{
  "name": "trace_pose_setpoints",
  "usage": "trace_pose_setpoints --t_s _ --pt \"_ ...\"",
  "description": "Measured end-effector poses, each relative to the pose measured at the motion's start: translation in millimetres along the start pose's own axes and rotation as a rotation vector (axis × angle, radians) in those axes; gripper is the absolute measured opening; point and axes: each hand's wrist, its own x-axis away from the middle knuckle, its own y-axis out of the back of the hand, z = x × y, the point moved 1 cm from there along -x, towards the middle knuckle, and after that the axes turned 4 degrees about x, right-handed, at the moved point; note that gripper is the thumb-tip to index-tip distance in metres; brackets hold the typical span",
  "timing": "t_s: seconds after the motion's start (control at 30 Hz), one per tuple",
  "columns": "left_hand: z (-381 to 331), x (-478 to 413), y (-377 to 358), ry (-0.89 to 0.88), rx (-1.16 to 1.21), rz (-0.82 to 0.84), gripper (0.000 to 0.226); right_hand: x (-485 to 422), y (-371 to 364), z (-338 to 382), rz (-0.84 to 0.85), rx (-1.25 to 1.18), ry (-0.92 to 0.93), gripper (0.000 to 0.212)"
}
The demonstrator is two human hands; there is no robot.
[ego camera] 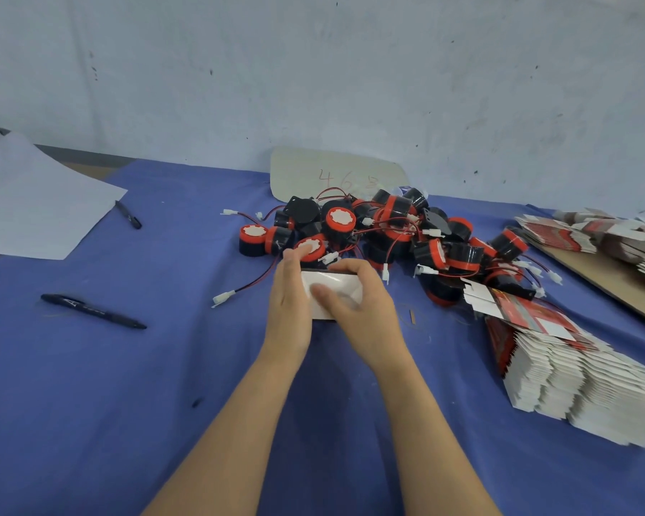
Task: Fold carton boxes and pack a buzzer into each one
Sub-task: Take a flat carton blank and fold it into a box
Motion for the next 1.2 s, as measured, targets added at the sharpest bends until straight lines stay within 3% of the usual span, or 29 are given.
trace_pose_setpoints --t_s 0.07,0.13,0.27,0.33,0.37,0.43,0.47,0.53,0.63,0.7,0.77,0.83,0.9,1.0,1.1,1.2 --pt "-1 -1 0 -0.038 -0.039 -0.048 0.037 0 0 2 -0.036 -0.075 0.031 0.02" --pt "-1 -3 2 0.046 -0.138 -0.1 0.051 0 0 3 -0.119 -0.18 0.051 0.005" --pt "0 -3 6 0.385 -0.126 0.079 0.056 -2 1 1 -0.303 -0.153 0.074 0.023" --pt "0 -1 5 0.321 -0.059 0.147 0.043 -5 2 -3 -0.343 -0.097 0.025 0.006" --pt "2 -2 5 0.255 -0.07 0.176 0.039 -5 4 -6 -0.348 -0.08 -0.033 0.019" --pt "10 -4 9 0.171 -0.156 0.251 0.04 -8 7 -16 -0.304 -0.123 -0.204 0.048" --pt "12 -3 11 0.163 -0.197 0.296 0.043 -9 9 -19 -0.269 -0.163 -0.29 0.051" --pt "18 -6 14 0.136 -0.326 0.335 0.052 -9 10 -24 -0.205 -0.123 -0.346 0.035" --pt "22 -11 13 0.015 -0.529 0.297 0.057 -6 6 -25 -0.243 0.03 -0.281 0.031" --pt "23 -9 11 0.104 -0.379 0.257 0.046 -5 1 -24 -0.227 0.089 -0.225 0.03" --pt "26 -9 10 0.218 -0.22 0.203 0.048 -4 -5 -23 -0.143 0.166 -0.171 0.023" --pt "27 -10 11 0.251 -0.236 0.14 0.056 -2 -12 -24 -0.052 0.299 -0.095 0.024" --pt "27 -10 14 0.22 -0.294 0.056 0.05 0 -16 -25 -0.049 0.361 -0.043 0.028" --pt "30 -10 12 0.139 -0.401 0.058 0.032 -1 -12 -26 -0.099 0.218 -0.17 0.01" --pt "34 -11 11 0.129 -0.432 0.027 0.043 -2 -5 -29 -0.188 -0.098 -0.332 0.01" --pt "35 -11 11 0.143 -0.44 -0.049 0.043 -5 0 -25 -0.273 -0.288 -0.344 0.004"
